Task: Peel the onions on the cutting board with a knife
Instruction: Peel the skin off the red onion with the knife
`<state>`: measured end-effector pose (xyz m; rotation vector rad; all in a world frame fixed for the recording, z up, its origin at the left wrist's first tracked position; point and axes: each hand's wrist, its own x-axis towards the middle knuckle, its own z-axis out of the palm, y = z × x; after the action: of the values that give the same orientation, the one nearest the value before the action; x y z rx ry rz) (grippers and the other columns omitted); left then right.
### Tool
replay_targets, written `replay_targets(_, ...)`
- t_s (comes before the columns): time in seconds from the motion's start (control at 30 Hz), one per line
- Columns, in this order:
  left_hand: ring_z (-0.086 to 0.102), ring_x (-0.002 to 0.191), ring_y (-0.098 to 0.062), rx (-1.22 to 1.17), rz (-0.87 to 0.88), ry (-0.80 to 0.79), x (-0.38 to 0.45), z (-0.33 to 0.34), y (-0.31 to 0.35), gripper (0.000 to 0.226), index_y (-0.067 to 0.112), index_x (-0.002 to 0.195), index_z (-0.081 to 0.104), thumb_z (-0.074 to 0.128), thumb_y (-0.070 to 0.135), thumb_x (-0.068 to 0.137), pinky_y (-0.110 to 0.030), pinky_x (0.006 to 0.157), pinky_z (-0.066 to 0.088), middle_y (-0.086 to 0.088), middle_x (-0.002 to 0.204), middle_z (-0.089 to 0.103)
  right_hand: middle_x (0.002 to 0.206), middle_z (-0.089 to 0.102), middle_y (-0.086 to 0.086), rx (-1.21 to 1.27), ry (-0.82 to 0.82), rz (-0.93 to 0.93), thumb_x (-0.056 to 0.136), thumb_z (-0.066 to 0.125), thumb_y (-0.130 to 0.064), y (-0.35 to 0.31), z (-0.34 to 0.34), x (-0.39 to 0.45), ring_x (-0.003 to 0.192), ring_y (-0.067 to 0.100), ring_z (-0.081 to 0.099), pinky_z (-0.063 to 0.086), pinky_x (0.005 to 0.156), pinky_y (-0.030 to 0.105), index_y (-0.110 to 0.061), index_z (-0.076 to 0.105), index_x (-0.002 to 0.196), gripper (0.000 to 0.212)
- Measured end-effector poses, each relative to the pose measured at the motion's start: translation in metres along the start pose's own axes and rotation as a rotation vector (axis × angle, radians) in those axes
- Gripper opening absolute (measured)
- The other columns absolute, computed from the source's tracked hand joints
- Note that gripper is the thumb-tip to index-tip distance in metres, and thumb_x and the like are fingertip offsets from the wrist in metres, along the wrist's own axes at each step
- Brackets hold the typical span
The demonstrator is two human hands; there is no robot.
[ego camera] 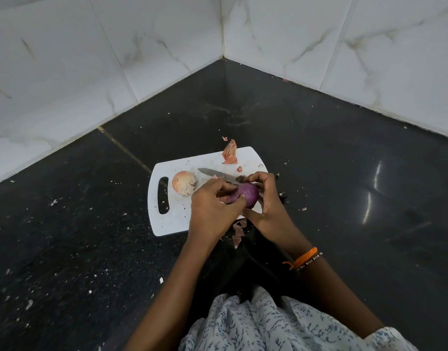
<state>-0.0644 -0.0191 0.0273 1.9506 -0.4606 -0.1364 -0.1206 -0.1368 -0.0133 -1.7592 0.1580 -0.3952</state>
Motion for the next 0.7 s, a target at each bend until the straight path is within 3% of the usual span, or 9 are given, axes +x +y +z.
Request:
replay_targets(0.1,0.062,0.077,-0.002,0.03,0.011,0.002,0.0002,-0.0002,-0.001,0.018,0.024,0.074,0.066,0.076,0.012,0.067,-0.004,0.064,0.045,0.008,0.077,0.066,0.121,0.041,0.011,-0.018,-0.015,0.0,0.075,0.07,0.011,-0.0022,-0.0004,-0.0002,0.113,0.005,0.048,0.042,0.095,0.015,-0.012,0.033,0.119,0.062)
replay_targets(0.2,0.062,0.074,-0.006,0.062,0.004,0.009,-0.0004,0.0003,-0.0009,0.017,0.02,0.072,0.065,0.077,0.009,0.066,-0.005,0.063,0.046,0.004,0.074,0.065,0.118,0.042,0.007,-0.032,-0.017,0.002,0.074,0.069,0.013,-0.0028,0.0009,0.0001,0.114,0.014,0.047,0.043,0.097,0.022,-0.013,0.034,0.117,0.061)
replay_targets(0.33,0.063,0.072,-0.011,0.088,0.013,0.01,-0.0002,-0.0003,-0.0021,0.012,0.014,0.072,0.068,0.076,0.008,0.067,-0.013,0.062,0.05,0.0,0.072,0.065,0.119,0.042,0.008,-0.045,-0.022,0.021,0.073,0.07,0.012,-0.0015,0.0016,-0.0005,0.116,0.022,0.046,0.044,0.099,0.028,-0.015,0.035,0.116,0.062)
replay_targets(0.47,0.063,0.071,-0.015,0.124,0.056,0.015,-0.0009,-0.0003,-0.0038,0.008,0.007,0.074,0.07,0.076,0.006,0.068,-0.028,0.065,0.055,-0.003,0.072,0.065,0.12,0.043,0.009,-0.029,-0.031,0.038,0.074,0.071,0.009,-0.0008,0.0016,-0.0017,0.116,0.021,0.047,0.044,0.099,0.026,-0.016,0.035,0.117,0.061)
replay_targets(0.7,0.054,0.061,-0.018,0.363,0.25,0.059,-0.0038,0.0047,-0.0062,0.014,0.005,0.065,0.061,0.075,0.007,0.068,-0.028,0.053,0.042,-0.003,0.068,0.059,0.12,0.045,0.01,-0.044,0.001,0.057,0.074,0.071,0.008,-0.0009,0.007,-0.0018,0.115,0.024,0.047,0.044,0.098,0.029,-0.013,0.039,0.115,0.056)
